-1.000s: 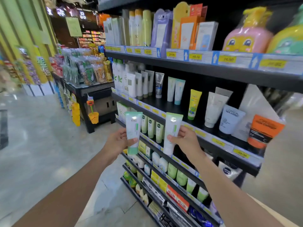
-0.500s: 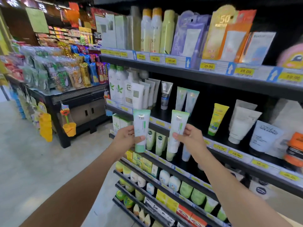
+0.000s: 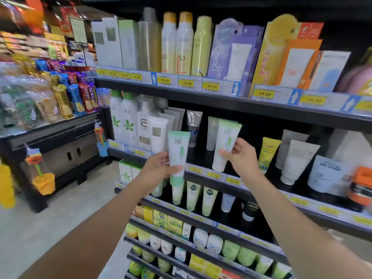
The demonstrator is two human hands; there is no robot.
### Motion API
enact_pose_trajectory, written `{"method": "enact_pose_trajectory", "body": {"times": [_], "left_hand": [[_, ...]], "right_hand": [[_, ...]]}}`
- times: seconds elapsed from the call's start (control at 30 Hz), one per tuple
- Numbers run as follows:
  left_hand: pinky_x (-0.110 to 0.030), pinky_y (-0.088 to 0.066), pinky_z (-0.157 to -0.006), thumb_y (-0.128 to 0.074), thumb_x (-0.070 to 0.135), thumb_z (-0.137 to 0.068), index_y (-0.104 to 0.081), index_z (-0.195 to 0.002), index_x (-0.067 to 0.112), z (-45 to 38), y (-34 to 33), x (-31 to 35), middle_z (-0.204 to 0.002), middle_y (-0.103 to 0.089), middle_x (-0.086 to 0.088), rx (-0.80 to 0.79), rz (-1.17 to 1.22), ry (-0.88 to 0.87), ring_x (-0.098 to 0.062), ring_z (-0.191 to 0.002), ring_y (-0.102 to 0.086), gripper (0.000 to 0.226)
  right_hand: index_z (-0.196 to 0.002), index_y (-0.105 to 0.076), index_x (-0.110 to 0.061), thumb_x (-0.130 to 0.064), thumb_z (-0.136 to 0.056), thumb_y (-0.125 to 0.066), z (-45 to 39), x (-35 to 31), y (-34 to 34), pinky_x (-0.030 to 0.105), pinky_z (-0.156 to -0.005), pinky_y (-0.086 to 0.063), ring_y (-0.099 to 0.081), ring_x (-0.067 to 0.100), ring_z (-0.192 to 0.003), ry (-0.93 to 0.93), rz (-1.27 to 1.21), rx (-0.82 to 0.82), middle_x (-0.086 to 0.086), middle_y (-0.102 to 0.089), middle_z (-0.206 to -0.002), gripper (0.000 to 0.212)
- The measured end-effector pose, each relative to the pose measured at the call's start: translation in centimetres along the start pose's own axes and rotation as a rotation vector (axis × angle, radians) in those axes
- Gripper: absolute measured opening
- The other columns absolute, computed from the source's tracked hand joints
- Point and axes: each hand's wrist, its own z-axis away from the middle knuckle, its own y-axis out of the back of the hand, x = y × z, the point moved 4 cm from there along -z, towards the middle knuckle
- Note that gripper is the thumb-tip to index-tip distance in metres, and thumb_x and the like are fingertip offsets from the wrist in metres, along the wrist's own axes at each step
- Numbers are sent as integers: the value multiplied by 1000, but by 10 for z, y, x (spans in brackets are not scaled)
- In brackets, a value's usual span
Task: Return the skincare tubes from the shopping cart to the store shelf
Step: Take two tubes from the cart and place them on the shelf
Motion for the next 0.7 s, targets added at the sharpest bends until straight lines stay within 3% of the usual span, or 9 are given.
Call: {"method": "enact_pose_trajectory", "body": {"times": [0.23, 0.7], "left_hand": [[-44, -56, -91, -77, 1, -78, -64, -120, 17, -24, 7, -13, -115, -73, -1, -7, -7, 23, -21, -105, -70, 48], [-49, -54, -94, -75, -1, -79, -63, -123, 15, -55, 13, -9, -115, -72, -4, -52, -15, 6, -25, -105, -70, 49]], "right_hand": [[-115, -63, -17, -10, -81, -77, -58, 33, -30, 44, -96, -53, -67, 18, -103, -61, 35, 17, 1, -70, -114, 38], [-112, -60, -18, -8, -81, -77, -107, 72, -60, 31, -92, -48, -62, 16, -107, -127, 160, 48, -4, -67, -107, 36]]}}
